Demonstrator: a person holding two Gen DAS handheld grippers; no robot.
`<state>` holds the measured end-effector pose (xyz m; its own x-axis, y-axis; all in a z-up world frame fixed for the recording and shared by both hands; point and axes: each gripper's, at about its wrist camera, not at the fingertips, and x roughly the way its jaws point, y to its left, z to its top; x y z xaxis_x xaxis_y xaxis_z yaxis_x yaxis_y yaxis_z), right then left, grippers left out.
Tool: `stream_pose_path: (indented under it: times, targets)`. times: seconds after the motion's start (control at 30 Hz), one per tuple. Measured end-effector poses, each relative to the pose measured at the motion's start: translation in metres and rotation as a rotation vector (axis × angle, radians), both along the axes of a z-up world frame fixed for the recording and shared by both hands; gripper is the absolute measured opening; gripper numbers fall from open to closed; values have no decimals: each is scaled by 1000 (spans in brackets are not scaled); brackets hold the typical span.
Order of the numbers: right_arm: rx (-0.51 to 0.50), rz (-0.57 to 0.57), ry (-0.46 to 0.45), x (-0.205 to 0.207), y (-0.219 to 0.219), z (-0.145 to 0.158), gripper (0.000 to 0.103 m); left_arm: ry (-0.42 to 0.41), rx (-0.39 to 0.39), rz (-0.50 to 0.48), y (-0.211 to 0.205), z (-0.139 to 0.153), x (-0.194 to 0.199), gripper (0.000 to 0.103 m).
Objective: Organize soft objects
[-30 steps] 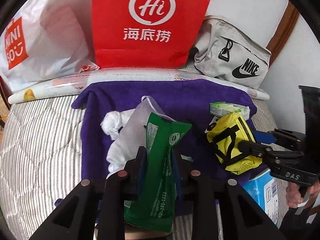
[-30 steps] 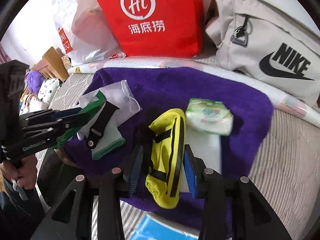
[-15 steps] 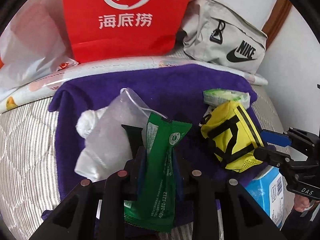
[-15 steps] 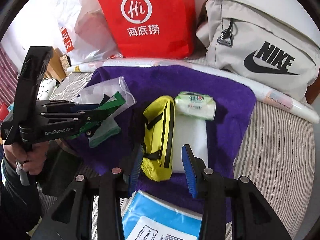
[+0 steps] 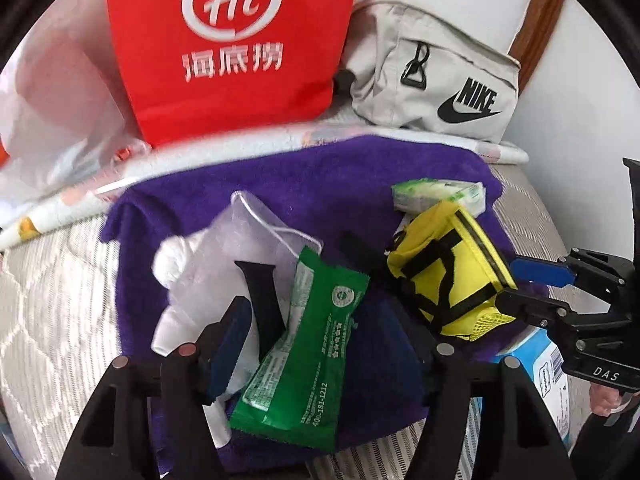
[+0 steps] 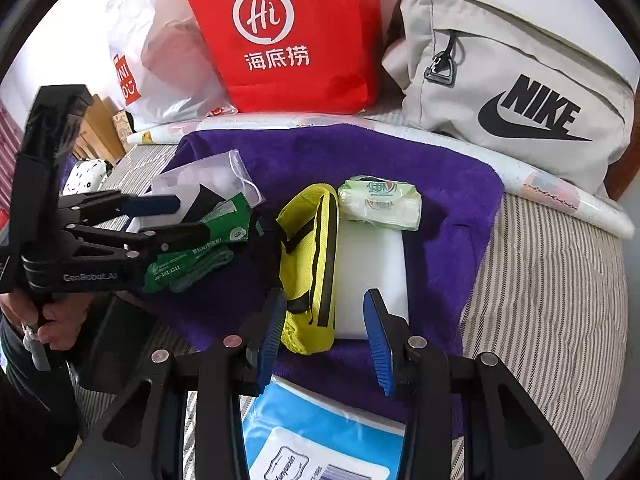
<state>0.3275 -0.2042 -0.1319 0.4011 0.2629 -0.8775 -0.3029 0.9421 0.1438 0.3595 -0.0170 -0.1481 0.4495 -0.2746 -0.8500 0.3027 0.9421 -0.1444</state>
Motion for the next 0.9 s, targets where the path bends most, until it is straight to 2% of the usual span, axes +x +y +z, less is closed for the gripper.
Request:
stream_pose_path:
  times: [0.1, 0.27, 0.5, 0.6, 0.67, 0.77, 0.9]
  targets:
    - [-1, -8, -3, -4, -2, 5, 42, -7, 4, 0, 1, 7, -5, 65]
    - [-16, -32, -25, -16, -4, 15, 55, -40, 26, 2, 4, 21, -22, 69]
    - [-10, -66, -49, -42, -8, 36, 61, -113, 85, 29, 10, 48, -59, 74]
    - [-3, -81, -76, -58, -8, 49, 75, -153, 104, 49, 16, 62, -84, 78]
    - [11, -103, -111, -71, -9, 61, 86, -167, 99, 61, 18, 70, -97, 79]
    - [36, -140, -157, -90, -12, 77, 89, -199, 75, 87, 25, 85, -123, 84]
    - [36, -192, -146, -112, -15, 91, 90, -224, 49, 101, 30, 100, -154, 85]
